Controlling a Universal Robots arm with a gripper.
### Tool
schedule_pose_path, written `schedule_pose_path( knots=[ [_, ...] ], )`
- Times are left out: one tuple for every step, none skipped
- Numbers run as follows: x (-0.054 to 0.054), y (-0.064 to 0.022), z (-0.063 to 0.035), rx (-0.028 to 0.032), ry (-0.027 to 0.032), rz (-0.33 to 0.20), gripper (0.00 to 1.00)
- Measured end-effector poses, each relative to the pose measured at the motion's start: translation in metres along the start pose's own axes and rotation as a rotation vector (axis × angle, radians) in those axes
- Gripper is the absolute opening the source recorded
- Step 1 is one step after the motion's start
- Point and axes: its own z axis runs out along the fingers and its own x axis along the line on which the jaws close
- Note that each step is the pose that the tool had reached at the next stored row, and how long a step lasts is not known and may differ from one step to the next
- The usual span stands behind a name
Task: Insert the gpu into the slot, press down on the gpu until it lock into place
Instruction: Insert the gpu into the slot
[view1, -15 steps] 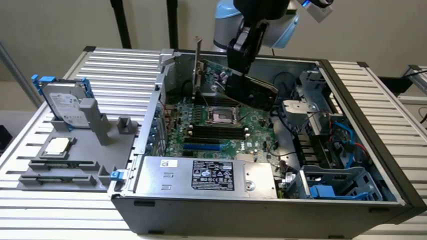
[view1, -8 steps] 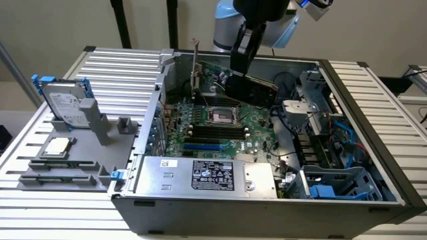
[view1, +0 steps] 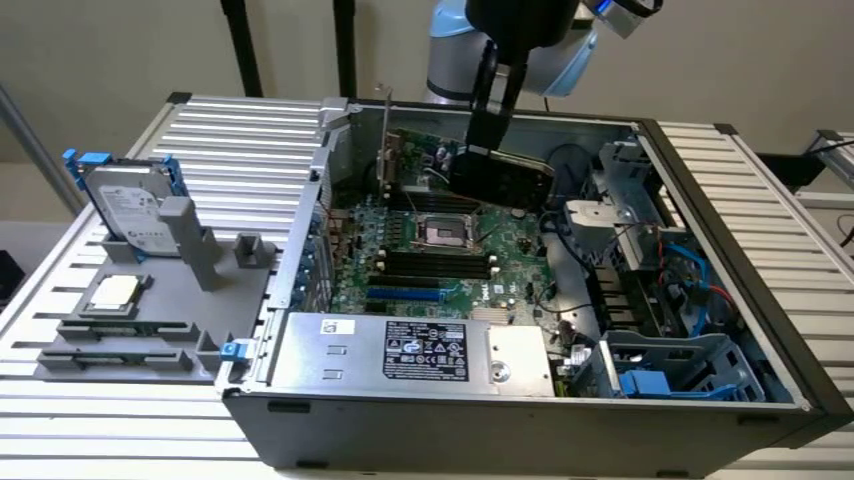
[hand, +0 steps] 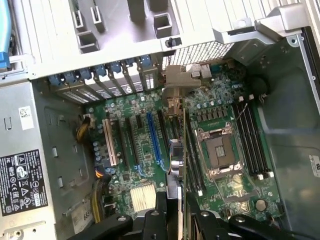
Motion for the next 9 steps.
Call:
schedule_pose_path(
  knots=[
    [0.0000, 0.0000, 0.0004, -0.0009, -0.0009, -0.018, 0.26],
    [0.0000, -0.0001, 0.0008, -0.0020, -0.0017, -0.038, 0.26],
    [0.0000, -0.0001, 0.0012, -0.0029, -0.0026, -0.055, 0.26],
    [0.0001, -0.0001, 0.0017, -0.0039, -0.0035, -0.074, 0.26],
    [0.0001, -0.0002, 0.0021, -0.0049, -0.0043, -0.092, 0.26],
    [0.0001, -0.0002, 0.0025, -0.0058, -0.0050, -0.110, 0.26],
    [0.0001, -0.0002, 0.0030, -0.0068, -0.0058, -0.129, 0.26],
    [0.0001, -0.0003, 0.0034, -0.0078, -0.0066, -0.147, 0.26],
    [0.0001, -0.0003, 0.0040, -0.0089, -0.0076, -0.165, 0.26]
  ],
)
